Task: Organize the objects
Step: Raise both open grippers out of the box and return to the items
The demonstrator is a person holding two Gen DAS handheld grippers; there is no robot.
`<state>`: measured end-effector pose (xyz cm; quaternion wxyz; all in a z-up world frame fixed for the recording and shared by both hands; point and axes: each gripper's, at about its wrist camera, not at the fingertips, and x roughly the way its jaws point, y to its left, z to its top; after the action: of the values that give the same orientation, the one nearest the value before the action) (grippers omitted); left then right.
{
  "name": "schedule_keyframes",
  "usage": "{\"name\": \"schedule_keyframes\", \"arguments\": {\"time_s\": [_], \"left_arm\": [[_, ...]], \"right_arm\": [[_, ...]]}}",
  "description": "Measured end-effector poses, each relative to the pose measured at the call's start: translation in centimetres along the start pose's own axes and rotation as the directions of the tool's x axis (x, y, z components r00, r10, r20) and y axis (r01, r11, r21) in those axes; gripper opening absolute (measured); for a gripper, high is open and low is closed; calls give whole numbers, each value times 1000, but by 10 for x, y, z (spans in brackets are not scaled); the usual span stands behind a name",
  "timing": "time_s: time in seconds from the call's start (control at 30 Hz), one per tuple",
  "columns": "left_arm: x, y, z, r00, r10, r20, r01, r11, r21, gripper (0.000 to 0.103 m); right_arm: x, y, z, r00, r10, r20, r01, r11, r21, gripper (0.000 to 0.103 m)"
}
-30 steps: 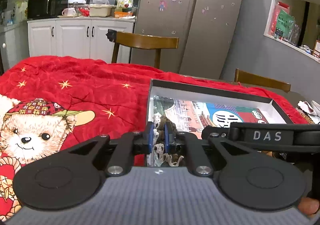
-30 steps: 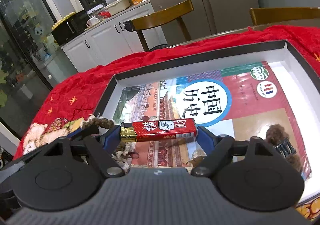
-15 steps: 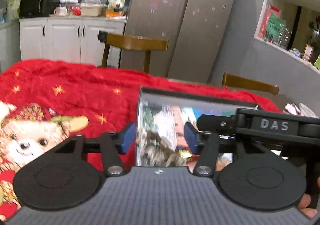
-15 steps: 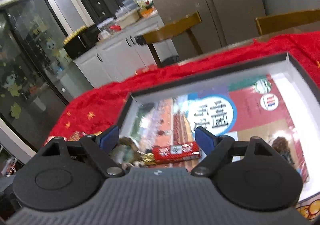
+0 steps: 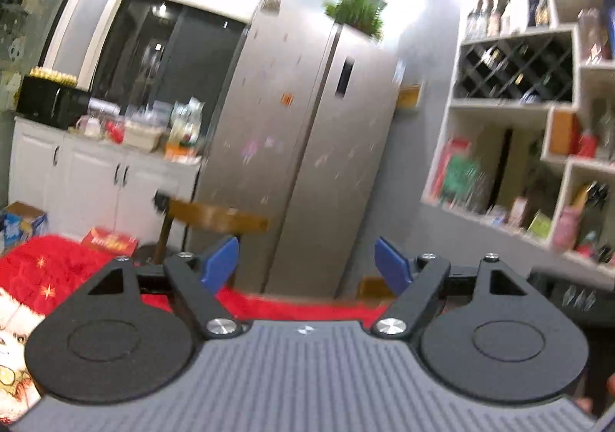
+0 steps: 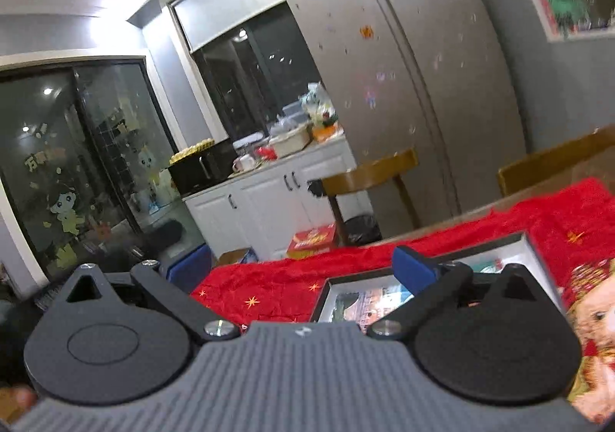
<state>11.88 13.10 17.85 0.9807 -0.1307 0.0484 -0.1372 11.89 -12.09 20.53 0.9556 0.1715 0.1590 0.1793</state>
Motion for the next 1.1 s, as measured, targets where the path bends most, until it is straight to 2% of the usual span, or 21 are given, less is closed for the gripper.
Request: {"name": "schedule_keyframes", "arguments": {"time_s": [0.17, 0.33, 0.43, 0.53, 0.6, 0.7, 0.83, 1.0, 1.07, 1.1], "left_arm": [[-47, -26, 14, 997, 28, 76, -33, 997, 63, 85], [-76, -48, -5, 991, 86, 103, -105, 974, 202, 85], [-81, -42, -28, 992, 121, 35, -126, 963, 239, 85], [-86, -29, -56, 986, 157, -61, -140, 965, 221, 85], [-83, -19, -76, 974, 173, -144, -145, 972, 184, 85], [-74, -9, -104, 946, 206, -250, -171, 973, 156, 85], [-72, -9, -138, 929, 242, -281, -186, 959, 213, 84], [-51, -12, -159, 905, 217, -366, -119, 955, 272, 82], [-41, -15, -164, 896, 245, -370, -131, 943, 308, 72], [-36, -14, -168, 885, 259, -387, -135, 938, 320, 68]], "right_arm": [[-29, 11, 0, 998, -28, 58, 29, 1000, -4, 103], [-33, 8, -10, 998, -47, 46, 47, 999, 2, 103], [-29, 2, -22, 997, -68, 35, 67, 998, 17, 103], [-21, -6, -34, 998, -65, 11, 64, 997, 39, 103], [-14, -10, -44, 998, -64, -9, 64, 997, 43, 103], [1, -13, -63, 995, -81, -55, 81, 997, 10, 103], [22, -21, -94, 985, -111, -129, 105, 993, -50, 103], [46, -38, -123, 960, -123, -250, 121, 992, -23, 102], [53, -43, -132, 952, -126, -280, 124, 992, -24, 102], [55, -45, -135, 949, -131, -288, 129, 991, -24, 102]]}}
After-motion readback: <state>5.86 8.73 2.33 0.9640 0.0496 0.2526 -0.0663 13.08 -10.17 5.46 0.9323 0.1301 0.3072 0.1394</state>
